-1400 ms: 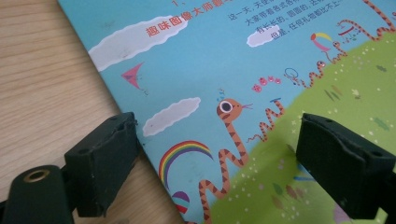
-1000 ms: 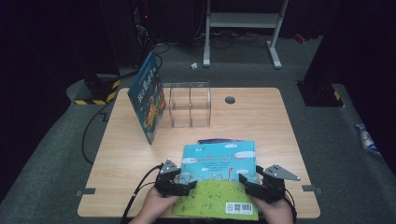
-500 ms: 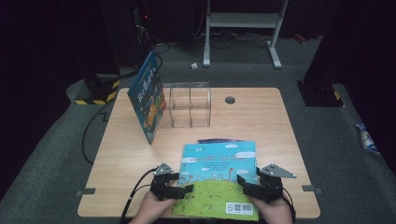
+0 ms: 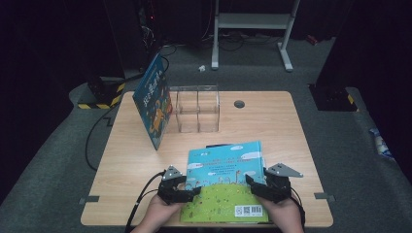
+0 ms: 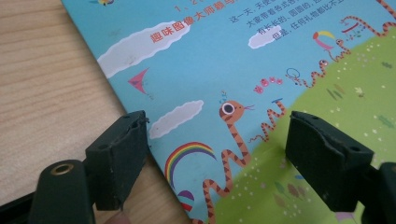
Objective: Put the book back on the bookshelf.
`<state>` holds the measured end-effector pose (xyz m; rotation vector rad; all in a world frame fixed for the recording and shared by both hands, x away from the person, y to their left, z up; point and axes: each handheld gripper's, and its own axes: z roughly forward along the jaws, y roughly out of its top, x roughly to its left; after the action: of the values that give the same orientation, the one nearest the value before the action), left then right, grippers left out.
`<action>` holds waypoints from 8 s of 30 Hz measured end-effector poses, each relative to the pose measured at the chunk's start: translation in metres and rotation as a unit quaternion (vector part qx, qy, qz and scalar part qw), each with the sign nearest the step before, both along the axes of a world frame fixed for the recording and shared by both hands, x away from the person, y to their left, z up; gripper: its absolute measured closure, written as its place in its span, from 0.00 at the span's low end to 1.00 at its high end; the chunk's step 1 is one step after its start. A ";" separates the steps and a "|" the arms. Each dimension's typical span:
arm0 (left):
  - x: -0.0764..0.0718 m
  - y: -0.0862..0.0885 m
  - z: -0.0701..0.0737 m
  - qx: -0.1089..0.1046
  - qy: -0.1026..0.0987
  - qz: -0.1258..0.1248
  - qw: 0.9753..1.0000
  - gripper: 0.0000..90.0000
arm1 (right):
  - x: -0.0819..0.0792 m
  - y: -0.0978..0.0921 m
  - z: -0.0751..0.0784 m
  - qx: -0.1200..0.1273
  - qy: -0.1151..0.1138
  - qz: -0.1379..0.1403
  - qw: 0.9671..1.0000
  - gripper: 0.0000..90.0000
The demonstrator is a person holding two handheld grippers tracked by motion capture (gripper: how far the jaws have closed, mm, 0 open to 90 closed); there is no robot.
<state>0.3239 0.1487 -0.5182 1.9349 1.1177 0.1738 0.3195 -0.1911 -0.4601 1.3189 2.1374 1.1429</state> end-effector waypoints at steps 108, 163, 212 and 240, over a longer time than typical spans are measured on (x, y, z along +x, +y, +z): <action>0.014 0.060 0.012 -0.114 0.009 0.044 0.992 0.26 | -0.006 0.027 0.023 0.033 -0.119 0.061 0.990 0.50; -0.026 0.074 0.058 -0.111 -0.239 0.137 0.955 0.60 | -0.014 0.051 0.072 0.063 -0.209 0.026 0.976 0.61; -0.002 0.072 0.050 -0.097 -0.282 0.139 0.944 0.60 | 0.007 0.057 0.071 0.066 -0.227 0.017 0.972 0.56; -0.012 0.072 0.052 -0.096 -0.275 0.141 0.946 0.57 | 0.011 0.064 0.082 0.076 -0.194 0.067 0.976 0.41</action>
<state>0.3116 0.2204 -0.4666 1.4180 0.9772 0.6904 0.3306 -0.1276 -0.3785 0.9242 1.9019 1.5038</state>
